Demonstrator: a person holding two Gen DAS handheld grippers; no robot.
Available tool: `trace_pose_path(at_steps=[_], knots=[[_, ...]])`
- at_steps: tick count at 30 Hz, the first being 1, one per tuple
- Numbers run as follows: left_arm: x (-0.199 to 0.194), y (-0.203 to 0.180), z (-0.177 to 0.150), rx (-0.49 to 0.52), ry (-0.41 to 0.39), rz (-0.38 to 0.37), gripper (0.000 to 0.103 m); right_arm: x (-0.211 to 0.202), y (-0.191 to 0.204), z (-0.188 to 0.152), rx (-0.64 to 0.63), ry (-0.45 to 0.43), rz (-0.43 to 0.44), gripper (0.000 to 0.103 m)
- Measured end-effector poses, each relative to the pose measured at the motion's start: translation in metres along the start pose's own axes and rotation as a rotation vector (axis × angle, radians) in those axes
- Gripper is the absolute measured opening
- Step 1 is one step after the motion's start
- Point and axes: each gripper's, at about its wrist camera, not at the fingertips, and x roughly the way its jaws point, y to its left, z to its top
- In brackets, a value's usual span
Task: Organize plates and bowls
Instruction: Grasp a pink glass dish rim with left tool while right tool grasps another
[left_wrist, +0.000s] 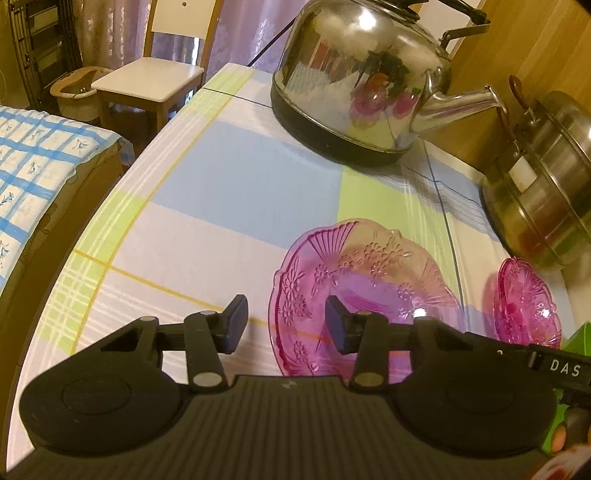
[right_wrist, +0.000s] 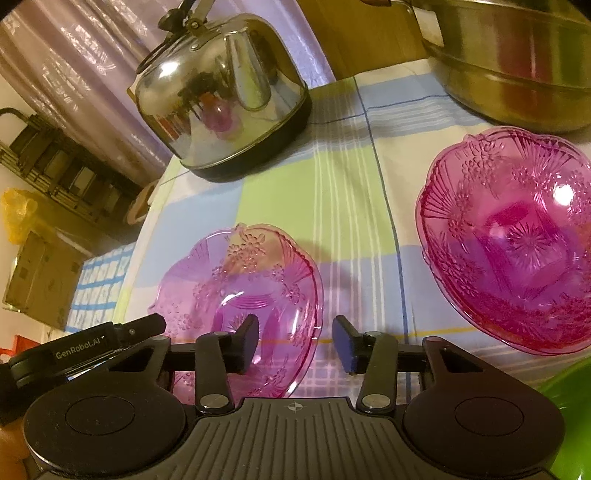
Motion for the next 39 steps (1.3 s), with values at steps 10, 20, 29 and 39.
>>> trace_pose_path(at_steps=[10, 20, 29, 39], knots=[[0.007, 0.000, -0.002, 0.006, 0.024, 0.001, 0.025, 0.009, 0.001, -0.003, -0.025, 0.016, -0.013, 0.028], [0.008, -0.003, -0.005, 0.041, 0.033, 0.040, 0.011, 0.013, 0.000, -0.005, -0.029, 0.033, -0.034, 0.010], [0.002, -0.007, -0.002, 0.072, 0.038, 0.056, 0.009, 0.010, 0.001, -0.005, -0.032, 0.034, -0.036, 0.009], [-0.023, -0.025, 0.006, 0.107, 0.002, 0.042, 0.009, -0.016, 0.005, 0.001, -0.040, -0.011, -0.024, 0.009]])
